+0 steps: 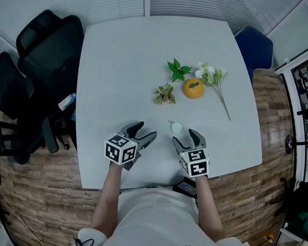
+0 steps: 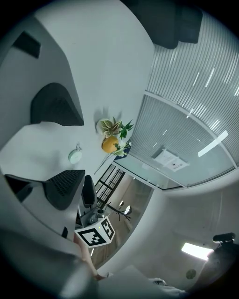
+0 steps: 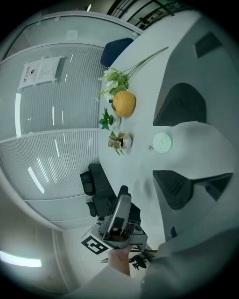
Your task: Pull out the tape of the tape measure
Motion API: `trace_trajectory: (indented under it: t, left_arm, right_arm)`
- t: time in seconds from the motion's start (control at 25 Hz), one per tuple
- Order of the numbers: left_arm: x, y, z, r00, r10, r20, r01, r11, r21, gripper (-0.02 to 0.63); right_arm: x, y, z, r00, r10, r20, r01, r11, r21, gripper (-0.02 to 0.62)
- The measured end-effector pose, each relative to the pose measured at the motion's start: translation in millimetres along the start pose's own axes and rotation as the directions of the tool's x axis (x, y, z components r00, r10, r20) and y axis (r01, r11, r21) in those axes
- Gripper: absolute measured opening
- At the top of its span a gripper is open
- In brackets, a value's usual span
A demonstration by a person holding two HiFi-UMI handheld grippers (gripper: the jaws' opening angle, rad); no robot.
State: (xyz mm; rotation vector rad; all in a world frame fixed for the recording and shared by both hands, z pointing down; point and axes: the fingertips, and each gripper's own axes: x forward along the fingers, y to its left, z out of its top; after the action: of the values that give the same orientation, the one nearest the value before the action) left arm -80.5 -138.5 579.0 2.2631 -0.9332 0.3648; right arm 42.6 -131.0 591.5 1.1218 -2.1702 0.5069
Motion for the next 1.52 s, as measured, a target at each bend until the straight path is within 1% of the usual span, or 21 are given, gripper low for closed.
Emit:
trace_trajectory:
  t: [0.2,0.44,0.76,1.04,1.28,1.52]
  left_arm:
    - [18.2,8.1,-1.2,1.0,-0.003,-0.021,0.003,1.0,-0.024,0.281]
    - [35.8,15.1,-2.7,0.999,-0.01,-0.046,0.008,0.999,-0.035,0.281]
    - [47.2,21.1,-11.5,0.997,-0.018,-0.076,0.013,0.998,-0.056,0.281]
    - [47.9,27.0,-14.4,0.996,-0.015,-0.086,0.008,0.997,-0.074,0.281]
    - [46.4,32.6,-15.1,0.996,-0.005,-0.089,-0.002,0.997,-0.08,0.281]
    - [46.7,30.9,-15.8,0.996,-0.009,-0.09,0.001,0.997,-0.082,0.281]
  right_arm:
    - [19.2,-6.0,-8.2,0.999,0.021,-0.049,-0.023,0.999,-0.032,0.295]
    - [37.7,-16.9,-14.8,0.996,0.04,-0.078,-0.043,0.999,-0.033,0.293]
    - [61.0,-12.5,-21.1,0.991,0.072,-0.115,-0.079,0.995,-0.059,0.293]
    - [72.0,-12.3,-19.4,0.987,0.077,-0.14,-0.087,0.994,-0.064,0.294]
    - [73.8,-12.6,-19.2,0.99,0.046,-0.135,-0.062,0.99,-0.123,0.295]
    - [73.5,-9.1,-20.0,0.987,0.061,-0.152,-0.083,0.987,-0.138,0.27]
